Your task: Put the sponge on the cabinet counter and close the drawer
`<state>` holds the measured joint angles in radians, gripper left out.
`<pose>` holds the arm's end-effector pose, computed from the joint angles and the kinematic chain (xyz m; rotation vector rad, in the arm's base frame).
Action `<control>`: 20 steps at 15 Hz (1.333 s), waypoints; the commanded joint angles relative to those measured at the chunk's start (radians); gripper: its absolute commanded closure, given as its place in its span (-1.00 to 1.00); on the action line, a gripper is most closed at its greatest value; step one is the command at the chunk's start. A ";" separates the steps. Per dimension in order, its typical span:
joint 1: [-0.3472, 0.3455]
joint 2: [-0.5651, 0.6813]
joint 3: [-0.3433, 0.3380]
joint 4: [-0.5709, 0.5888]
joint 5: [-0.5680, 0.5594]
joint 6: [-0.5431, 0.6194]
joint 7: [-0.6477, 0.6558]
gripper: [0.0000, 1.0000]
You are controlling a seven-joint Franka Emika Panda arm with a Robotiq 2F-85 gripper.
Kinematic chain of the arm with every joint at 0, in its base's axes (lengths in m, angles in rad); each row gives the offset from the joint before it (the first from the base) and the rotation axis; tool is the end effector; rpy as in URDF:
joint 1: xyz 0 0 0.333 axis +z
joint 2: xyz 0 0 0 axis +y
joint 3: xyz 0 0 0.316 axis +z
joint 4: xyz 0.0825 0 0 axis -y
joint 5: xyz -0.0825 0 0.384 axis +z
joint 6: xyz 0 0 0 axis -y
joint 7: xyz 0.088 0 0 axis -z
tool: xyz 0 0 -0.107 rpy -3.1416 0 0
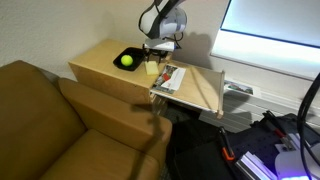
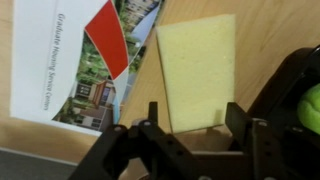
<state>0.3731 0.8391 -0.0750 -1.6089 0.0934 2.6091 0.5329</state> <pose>0.6709 0.2116 0.1500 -3.0359 0.4309 -0.2310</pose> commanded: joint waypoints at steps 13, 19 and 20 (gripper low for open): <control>-0.143 -0.562 -0.039 -0.492 -0.156 -0.444 0.325 -1.00; -0.334 -0.682 -0.106 -0.807 -0.112 -0.153 0.364 -1.00; -0.303 -0.626 -0.077 -0.695 -0.151 -0.247 0.375 -1.00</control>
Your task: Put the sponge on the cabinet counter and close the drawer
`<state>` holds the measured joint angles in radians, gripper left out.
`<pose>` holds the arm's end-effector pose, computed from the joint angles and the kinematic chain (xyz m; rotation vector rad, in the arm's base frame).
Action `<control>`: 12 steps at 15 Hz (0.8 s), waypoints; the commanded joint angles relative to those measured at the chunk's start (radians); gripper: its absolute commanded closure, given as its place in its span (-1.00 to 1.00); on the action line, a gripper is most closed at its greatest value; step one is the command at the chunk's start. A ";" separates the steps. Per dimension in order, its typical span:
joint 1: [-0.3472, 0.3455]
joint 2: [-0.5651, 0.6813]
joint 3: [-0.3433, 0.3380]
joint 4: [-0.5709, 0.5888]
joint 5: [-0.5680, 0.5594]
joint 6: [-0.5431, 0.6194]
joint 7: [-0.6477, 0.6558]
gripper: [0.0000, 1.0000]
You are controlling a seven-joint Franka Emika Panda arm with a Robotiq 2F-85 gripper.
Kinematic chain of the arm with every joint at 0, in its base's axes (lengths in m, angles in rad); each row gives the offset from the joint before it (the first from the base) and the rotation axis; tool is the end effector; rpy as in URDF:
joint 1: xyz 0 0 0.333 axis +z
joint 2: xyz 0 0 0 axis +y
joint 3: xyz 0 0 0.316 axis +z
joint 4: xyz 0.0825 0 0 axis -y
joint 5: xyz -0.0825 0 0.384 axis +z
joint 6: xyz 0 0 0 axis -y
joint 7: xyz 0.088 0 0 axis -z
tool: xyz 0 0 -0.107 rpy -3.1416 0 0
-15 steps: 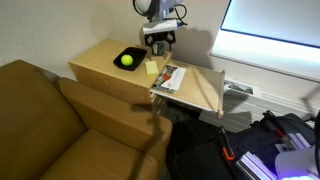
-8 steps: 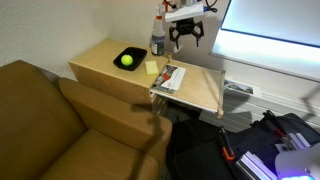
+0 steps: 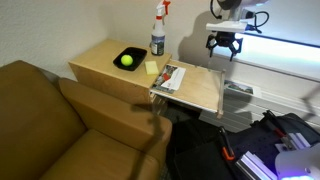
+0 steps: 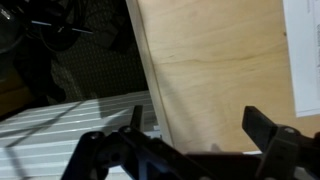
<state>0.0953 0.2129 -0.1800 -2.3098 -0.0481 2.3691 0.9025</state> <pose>0.5063 -0.0450 0.2421 2.6807 -1.3771 -0.1675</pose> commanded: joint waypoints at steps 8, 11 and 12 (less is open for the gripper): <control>-0.079 0.119 0.000 0.092 -0.017 0.033 0.137 -1.00; -0.164 0.152 -0.055 0.072 0.054 0.075 0.125 -1.00; -0.189 0.167 -0.072 0.076 0.078 0.075 0.130 -1.00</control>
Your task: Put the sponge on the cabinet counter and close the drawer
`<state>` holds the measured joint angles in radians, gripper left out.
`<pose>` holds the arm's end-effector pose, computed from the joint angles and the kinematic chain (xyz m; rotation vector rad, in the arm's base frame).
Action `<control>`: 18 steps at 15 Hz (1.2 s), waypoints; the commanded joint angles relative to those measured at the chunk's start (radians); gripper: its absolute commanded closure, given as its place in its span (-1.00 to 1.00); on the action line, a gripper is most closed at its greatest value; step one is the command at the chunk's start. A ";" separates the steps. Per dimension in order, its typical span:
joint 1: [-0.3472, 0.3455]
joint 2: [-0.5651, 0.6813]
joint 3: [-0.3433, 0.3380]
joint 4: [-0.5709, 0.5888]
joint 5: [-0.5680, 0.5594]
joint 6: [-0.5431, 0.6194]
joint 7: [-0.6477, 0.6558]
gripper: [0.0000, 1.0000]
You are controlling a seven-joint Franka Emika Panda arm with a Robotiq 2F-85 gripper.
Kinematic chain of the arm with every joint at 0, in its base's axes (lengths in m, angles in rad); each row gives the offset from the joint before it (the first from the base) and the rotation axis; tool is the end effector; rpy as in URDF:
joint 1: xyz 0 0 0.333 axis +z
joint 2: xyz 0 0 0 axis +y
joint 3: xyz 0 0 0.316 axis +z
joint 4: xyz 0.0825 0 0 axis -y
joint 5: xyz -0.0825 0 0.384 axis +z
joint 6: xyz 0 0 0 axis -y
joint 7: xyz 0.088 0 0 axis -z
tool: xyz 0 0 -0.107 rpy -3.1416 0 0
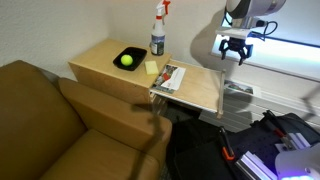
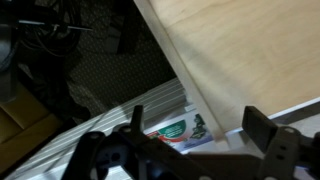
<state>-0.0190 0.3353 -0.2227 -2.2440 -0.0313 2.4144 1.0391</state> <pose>0.5107 -0.1289 0.2078 2.4259 -1.7493 -0.1638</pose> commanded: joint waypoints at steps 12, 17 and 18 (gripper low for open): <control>-0.128 0.232 -0.052 0.003 0.212 -0.021 0.032 -1.00; -0.123 0.234 -0.056 -0.007 0.201 0.000 0.027 -1.00; -0.122 0.280 -0.056 0.031 0.203 -0.016 0.045 -1.00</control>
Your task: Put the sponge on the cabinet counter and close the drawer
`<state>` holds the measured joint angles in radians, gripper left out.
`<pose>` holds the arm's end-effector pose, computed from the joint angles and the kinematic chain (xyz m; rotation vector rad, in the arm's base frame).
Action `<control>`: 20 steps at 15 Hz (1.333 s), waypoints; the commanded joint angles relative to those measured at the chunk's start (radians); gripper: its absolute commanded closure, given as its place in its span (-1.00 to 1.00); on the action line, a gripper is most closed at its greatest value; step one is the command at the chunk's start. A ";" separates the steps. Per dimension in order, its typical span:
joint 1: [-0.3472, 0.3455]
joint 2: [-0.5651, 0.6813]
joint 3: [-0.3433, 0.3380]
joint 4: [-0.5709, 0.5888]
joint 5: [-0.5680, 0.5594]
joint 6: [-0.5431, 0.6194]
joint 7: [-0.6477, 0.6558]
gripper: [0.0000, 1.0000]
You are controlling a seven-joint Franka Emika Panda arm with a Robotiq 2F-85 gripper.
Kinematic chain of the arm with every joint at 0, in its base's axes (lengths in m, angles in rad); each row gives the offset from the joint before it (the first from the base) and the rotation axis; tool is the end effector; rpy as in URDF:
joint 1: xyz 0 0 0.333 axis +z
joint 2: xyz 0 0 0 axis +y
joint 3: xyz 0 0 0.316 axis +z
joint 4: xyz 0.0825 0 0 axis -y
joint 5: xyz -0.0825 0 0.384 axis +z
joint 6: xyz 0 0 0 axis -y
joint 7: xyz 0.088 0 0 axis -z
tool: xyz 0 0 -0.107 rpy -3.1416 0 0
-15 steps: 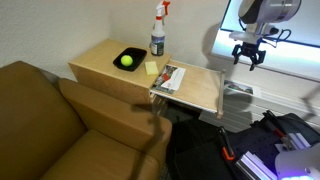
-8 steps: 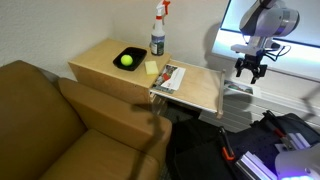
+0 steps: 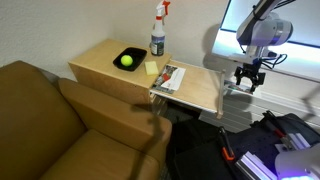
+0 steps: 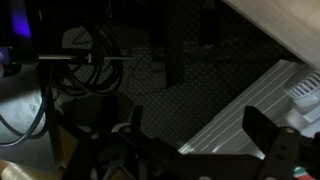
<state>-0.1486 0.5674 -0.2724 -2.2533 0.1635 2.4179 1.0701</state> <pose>0.4350 -0.2104 0.0944 2.0113 -2.1159 -0.4890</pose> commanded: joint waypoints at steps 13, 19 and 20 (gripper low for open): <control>0.136 0.259 0.156 0.150 0.094 0.201 0.003 -1.00; 0.303 0.214 0.255 0.239 0.051 0.132 0.004 -1.00; 0.336 0.204 0.228 0.241 0.027 0.113 0.014 -1.00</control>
<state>0.1322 0.8081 -0.0154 -2.0358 0.2316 2.6042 1.0919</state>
